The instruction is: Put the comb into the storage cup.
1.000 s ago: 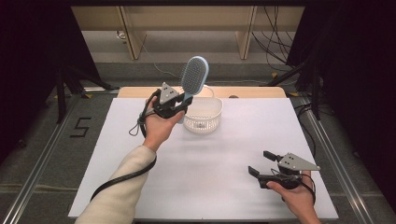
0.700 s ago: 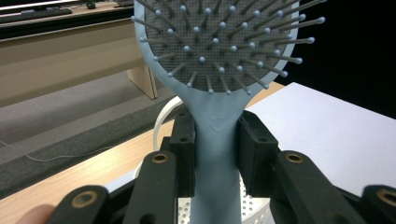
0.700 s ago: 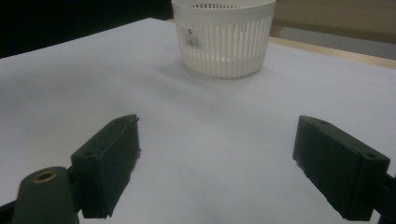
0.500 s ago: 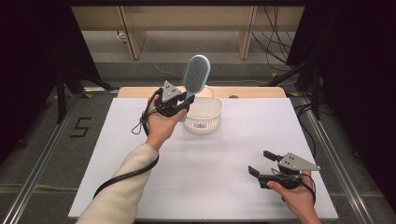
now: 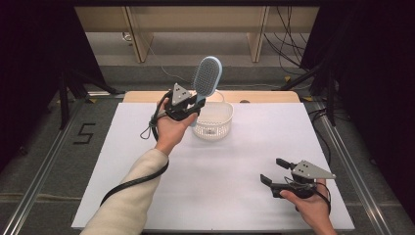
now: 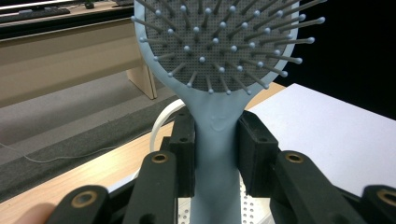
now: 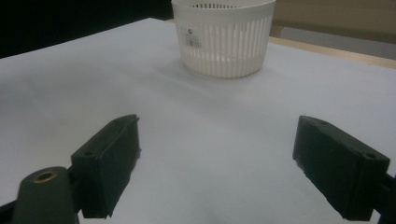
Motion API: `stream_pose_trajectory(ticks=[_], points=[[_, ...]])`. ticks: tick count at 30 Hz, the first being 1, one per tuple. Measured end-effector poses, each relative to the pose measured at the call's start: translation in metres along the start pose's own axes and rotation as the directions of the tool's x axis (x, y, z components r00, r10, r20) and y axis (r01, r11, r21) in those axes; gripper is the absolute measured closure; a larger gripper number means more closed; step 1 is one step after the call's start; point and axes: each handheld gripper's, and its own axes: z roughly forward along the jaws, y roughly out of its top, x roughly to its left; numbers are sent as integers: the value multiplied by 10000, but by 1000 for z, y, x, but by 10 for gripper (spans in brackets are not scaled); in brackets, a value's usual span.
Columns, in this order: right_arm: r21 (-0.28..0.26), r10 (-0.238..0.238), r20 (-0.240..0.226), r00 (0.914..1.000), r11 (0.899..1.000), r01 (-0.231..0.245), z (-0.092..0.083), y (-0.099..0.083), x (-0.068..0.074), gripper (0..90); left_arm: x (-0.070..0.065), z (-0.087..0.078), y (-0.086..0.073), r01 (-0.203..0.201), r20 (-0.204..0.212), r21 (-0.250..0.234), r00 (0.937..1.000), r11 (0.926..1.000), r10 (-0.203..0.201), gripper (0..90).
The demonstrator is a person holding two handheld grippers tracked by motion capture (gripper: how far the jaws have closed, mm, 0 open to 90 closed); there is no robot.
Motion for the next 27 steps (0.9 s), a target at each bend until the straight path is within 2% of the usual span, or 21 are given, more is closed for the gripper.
stream_pose_trajectory(ticks=[12, 18, 27], points=[[-86, 34, 24, 10000, 10000, -34, 1, 0, 0, 157, -1, 3, 1, -101, 130, -97, 9999, 9999, 103, 699], [-61, 16, 11, 10000, 10000, -16, 0, 0, 0, 157, 0, 5, 0, 95, 180, -150, 9998, 9998, -93, 699], [-89, -11, 24, 10000, 10000, 12, 0, 0, 0, 157, 1, 7, -1, 148, 303, -259, 9994, 9996, -140, 699]])
